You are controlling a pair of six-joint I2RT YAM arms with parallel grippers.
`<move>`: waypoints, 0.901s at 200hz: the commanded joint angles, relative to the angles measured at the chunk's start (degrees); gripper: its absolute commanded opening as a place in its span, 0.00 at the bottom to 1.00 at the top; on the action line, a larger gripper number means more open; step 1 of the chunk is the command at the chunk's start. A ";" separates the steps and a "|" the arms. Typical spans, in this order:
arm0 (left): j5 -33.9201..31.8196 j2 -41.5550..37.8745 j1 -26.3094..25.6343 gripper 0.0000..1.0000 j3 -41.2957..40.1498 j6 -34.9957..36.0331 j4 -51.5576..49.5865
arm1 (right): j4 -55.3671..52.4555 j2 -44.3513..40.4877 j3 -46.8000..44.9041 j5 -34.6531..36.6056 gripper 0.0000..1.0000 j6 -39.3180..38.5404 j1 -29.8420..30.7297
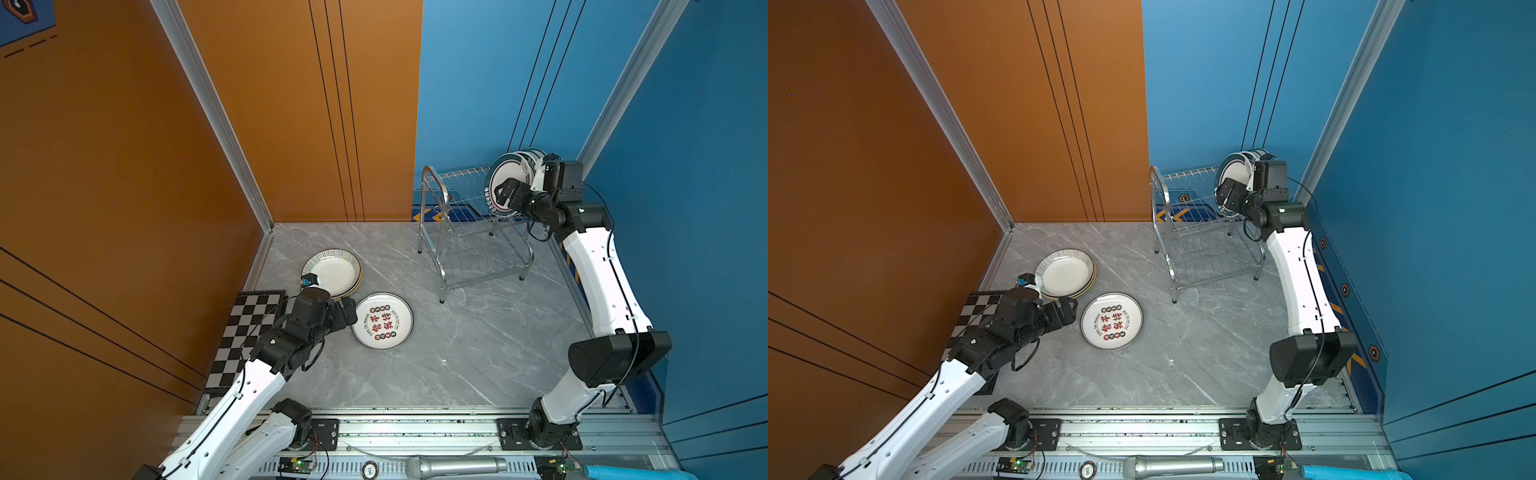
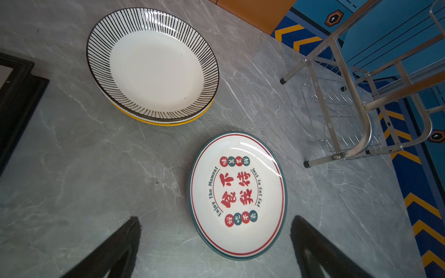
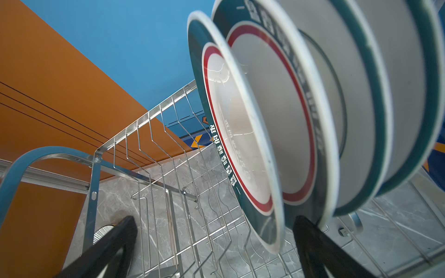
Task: Unload the plates from the dish rack
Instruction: Pick up the plate from the dish rack.
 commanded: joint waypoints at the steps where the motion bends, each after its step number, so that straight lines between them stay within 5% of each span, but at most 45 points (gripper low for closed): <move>1: 1.23 0.86 1.10 0.98 -0.58 1.35 0.71 | 2.64 1.13 1.49 2.59 1.00 -3.01 0.45; 35: 2.20 1.48 1.35 0.98 -0.76 1.55 1.42 | 3.26 2.18 1.49 4.98 0.88 -4.07 1.02; 76: 2.45 1.81 1.81 0.98 -0.99 1.74 1.51 | 4.04 2.83 1.42 8.34 0.59 -5.76 1.68; 180: 2.01 3.15 3.88 0.98 -2.07 1.26 2.63 | 5.29 3.03 1.07 11.18 0.30 -7.99 2.25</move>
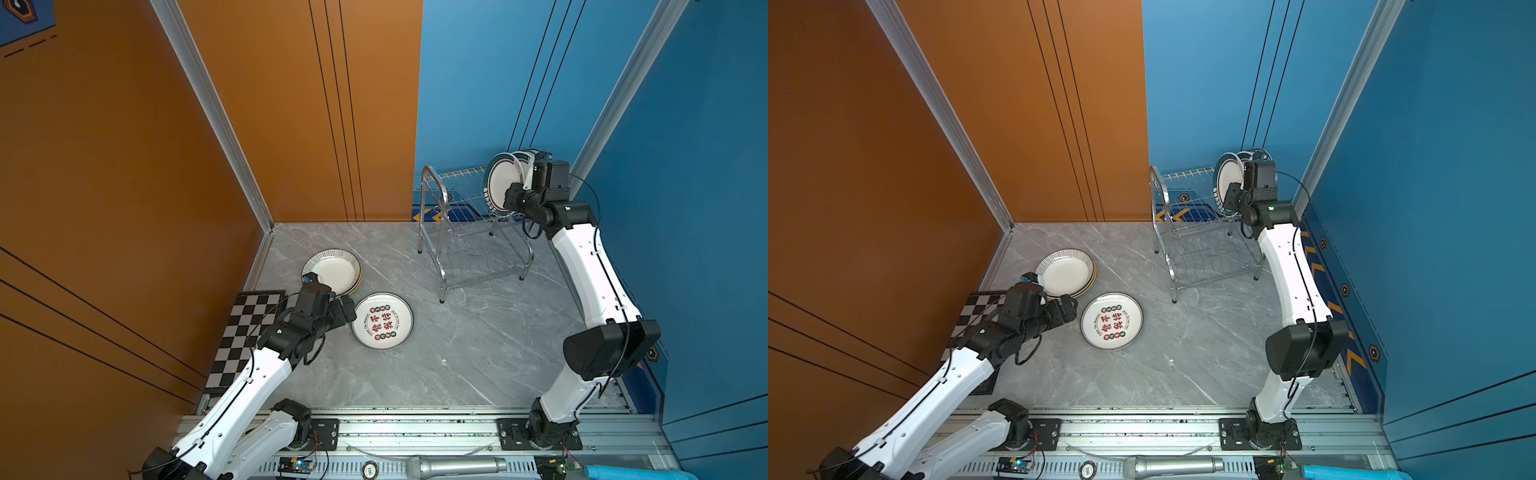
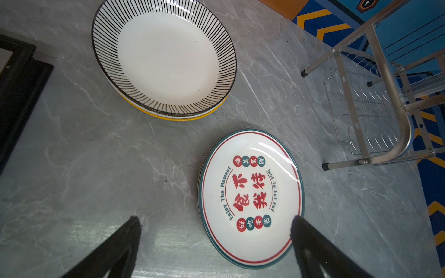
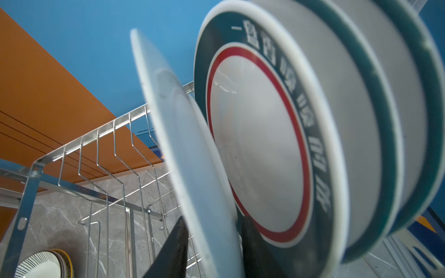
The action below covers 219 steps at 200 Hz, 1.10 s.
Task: Unload the plates from the dish rack
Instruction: Pick up the plate from the dish rack.
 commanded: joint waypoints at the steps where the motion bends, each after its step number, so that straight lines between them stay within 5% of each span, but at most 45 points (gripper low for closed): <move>1: 0.09 -1.48 0.90 0.98 -1.63 0.60 1.49 | 1.81 0.32 0.93 1.28 0.30 -0.93 0.35; 219: 2.33 3.97 3.28 0.98 -3.12 0.68 4.75 | 6.12 -4.22 -2.33 1.64 0.00 -3.38 1.23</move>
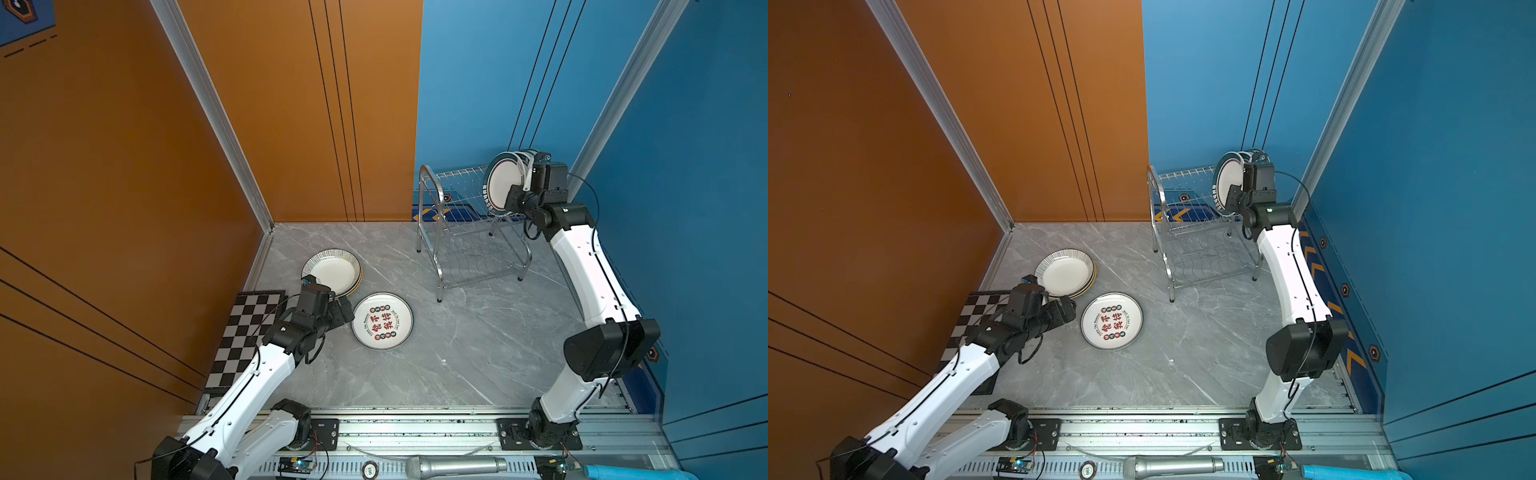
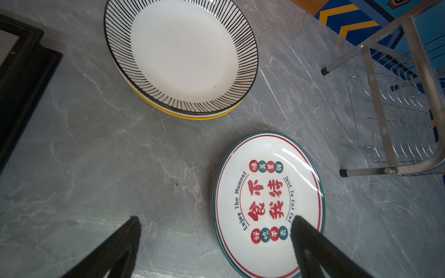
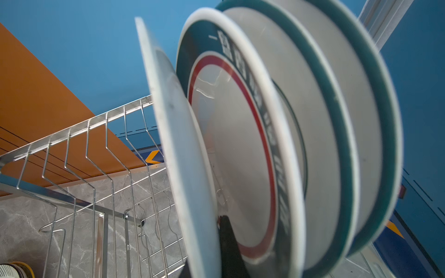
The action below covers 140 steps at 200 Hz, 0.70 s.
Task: Unload the plates from the dish rack
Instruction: Pick up the plate from the dish rack.
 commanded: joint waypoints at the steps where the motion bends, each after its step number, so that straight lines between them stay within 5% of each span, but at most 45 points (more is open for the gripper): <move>1: 2.15 0.99 0.70 0.98 -0.39 0.67 1.67 | 3.56 -3.53 -0.06 -1.56 0.00 -0.04 1.12; 140: 4.42 5.25 0.14 0.98 3.81 6.71 -1.59 | 21.71 -16.43 -10.66 3.08 0.00 -7.58 4.37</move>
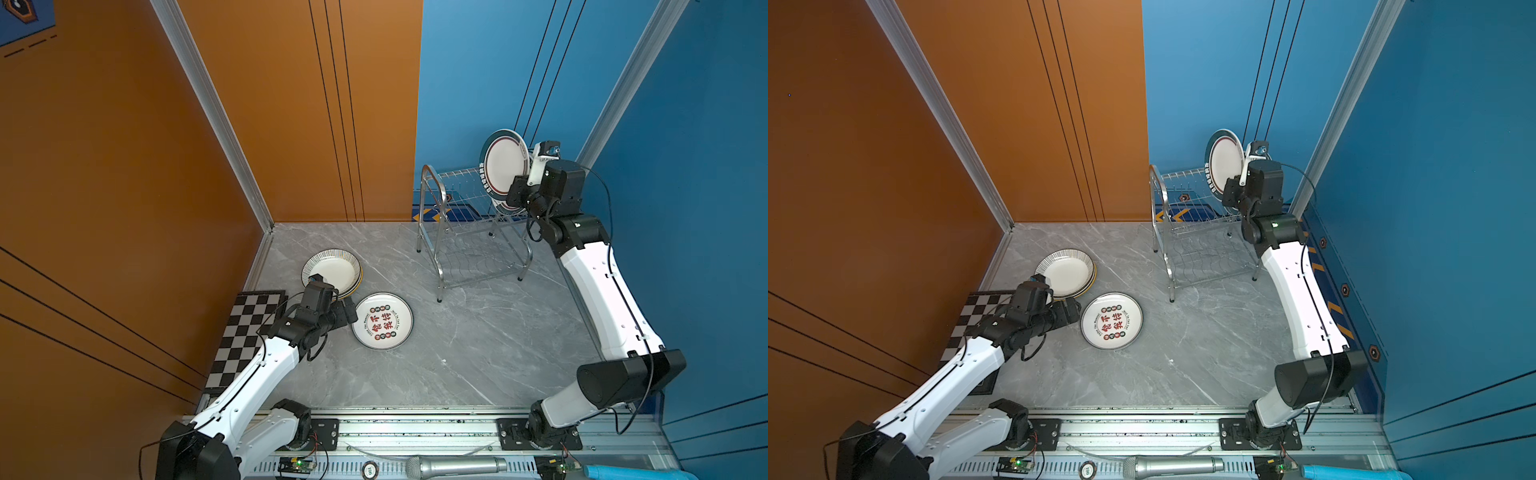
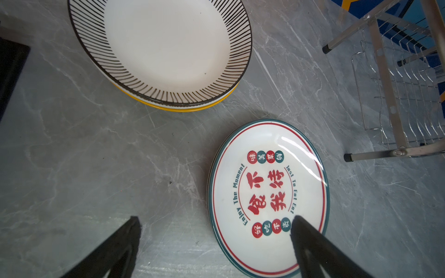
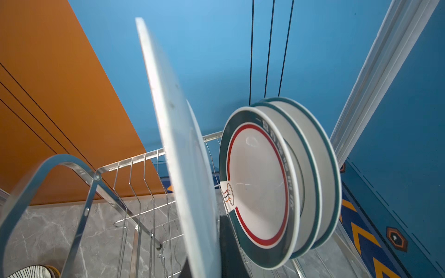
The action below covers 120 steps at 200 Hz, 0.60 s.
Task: Unload the plates from the dish rack
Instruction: Pick up the plate from the dish rack.
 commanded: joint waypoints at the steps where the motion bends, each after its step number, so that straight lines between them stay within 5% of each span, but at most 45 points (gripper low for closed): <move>1: 1.61 1.87 0.16 0.98 2.75 2.95 -1.94 | 9.74 -5.02 -3.03 2.43 0.00 -2.14 0.75; 67: -7.22 6.60 0.22 0.98 3.38 1.84 -2.64 | 17.46 -21.88 -17.94 4.67 0.00 -1.36 1.48; 120: -6.25 6.33 0.61 0.98 0.07 2.90 2.37 | 13.35 -40.74 -35.82 9.96 0.00 8.92 1.32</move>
